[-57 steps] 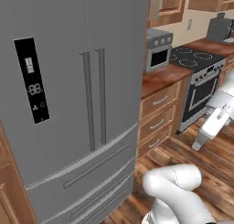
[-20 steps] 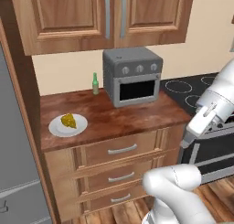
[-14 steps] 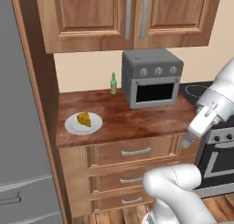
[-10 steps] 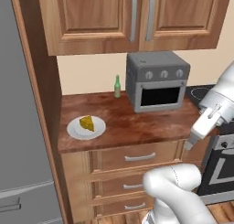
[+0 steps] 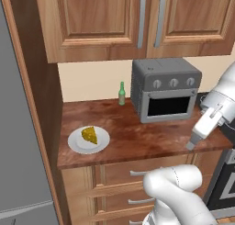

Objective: Pick the cheese from the counter and place it in the microwave. Then turn on the microwave.

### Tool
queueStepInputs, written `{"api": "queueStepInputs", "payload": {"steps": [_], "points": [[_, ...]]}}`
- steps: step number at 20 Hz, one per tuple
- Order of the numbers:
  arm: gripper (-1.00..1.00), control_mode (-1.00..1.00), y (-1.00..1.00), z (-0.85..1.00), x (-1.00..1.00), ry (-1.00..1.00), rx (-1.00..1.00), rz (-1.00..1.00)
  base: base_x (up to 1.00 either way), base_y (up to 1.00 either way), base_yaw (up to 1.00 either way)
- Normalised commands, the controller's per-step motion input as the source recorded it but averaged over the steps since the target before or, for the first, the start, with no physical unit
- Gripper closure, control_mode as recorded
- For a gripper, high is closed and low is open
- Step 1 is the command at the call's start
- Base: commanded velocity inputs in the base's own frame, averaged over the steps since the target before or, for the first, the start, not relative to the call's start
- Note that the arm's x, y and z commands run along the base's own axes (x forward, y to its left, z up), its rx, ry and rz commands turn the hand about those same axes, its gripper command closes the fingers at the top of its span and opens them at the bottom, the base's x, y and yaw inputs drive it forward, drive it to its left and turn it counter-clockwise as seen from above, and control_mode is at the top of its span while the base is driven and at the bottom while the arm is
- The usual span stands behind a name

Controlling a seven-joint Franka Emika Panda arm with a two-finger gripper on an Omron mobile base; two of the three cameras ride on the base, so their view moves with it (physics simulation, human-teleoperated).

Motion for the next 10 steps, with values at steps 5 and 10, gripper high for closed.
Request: {"api": "queueStepInputs", "payload": {"steps": [5, 10], "points": [[-1.0, -1.0, 0.12, -0.21, 0.02, -0.01, -0.02, 0.0, 0.0, 0.0, 0.0], [-1.0, -1.0, 0.45, -0.37, 0.63, -0.11, -0.17, 0.0, 0.0, 0.0, 0.0]]}}
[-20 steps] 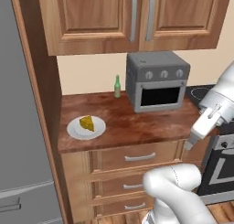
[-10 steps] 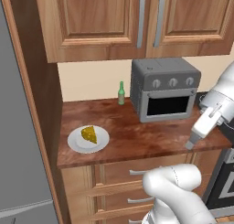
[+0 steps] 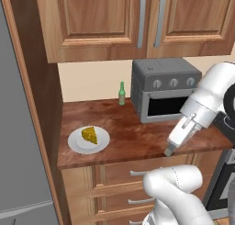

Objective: Pick the cheese from the counter and place it in the microwave. Then turn on the microwave.

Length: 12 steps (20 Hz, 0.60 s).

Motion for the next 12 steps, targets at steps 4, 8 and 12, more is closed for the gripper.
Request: {"api": "queueStepInputs", "payload": {"steps": [4, 8, 12], "points": [[-1.0, -1.0, 0.37, -0.04, 1.0, -0.02, -0.11, -0.01, 0.0, 0.0, 0.0], [-1.0, -1.0, 0.0, -0.07, 1.0, 0.0, -0.05, 0.0, 0.0, 0.0, 0.0], [-1.0, -1.0, 0.26, -0.65, 1.0, 0.0, -0.1, 0.0, 0.0, 0.0, 0.0]]}}
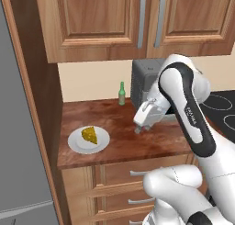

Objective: Pick the cheese from the counter and place it in the microwave. Then turn on the microwave.

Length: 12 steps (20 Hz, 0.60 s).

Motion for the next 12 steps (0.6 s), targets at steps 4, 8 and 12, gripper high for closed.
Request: {"api": "queueStepInputs", "payload": {"steps": [4, 8, 12], "points": [[-1.0, -1.0, 0.39, -0.71, 0.98, 0.0, -0.13, 0.0, 0.0, 0.0, 0.0], [-1.0, -1.0, 0.51, -0.47, 0.73, 0.0, -0.13, 0.0, 0.0, 0.0, 0.0], [-1.0, -1.0, 0.52, -0.54, 0.71, 0.0, -0.12, 0.0, 0.0, 0.0, 0.0]]}}
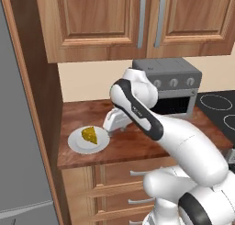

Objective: Pick the cheese from the counter and place it in the microwave. Then turn on the microwave.

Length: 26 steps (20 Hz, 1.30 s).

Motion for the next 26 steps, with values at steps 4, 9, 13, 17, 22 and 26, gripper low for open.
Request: {"api": "queueStepInputs", "payload": {"steps": [4, 9, 13, 17, 22, 26], "points": [[-1.0, -1.0, 0.23, -0.54, 0.69, 0.0, -0.09, -0.01, 0.0, 0.0, 0.0], [-1.0, -1.0, 0.01, -0.35, 0.49, 0.0, -0.05, -0.02, 0.0, 0.0, 0.0], [-1.0, -1.0, 0.04, -0.34, 0.44, 0.0, -0.03, -0.02, 0.0, 0.0, 0.0], [-1.0, -1.0, 0.2, -0.34, 0.31, 0.0, -0.02, -0.02, 0.0, 0.0, 0.0], [-1.0, -1.0, 0.27, -0.39, 0.35, 0.0, -0.03, -0.01, 0.0, 0.0, 0.0], [-1.0, -1.0, 0.17, -0.35, 0.44, 0.0, -0.04, -0.02, 0.0, 0.0, 0.0]]}}
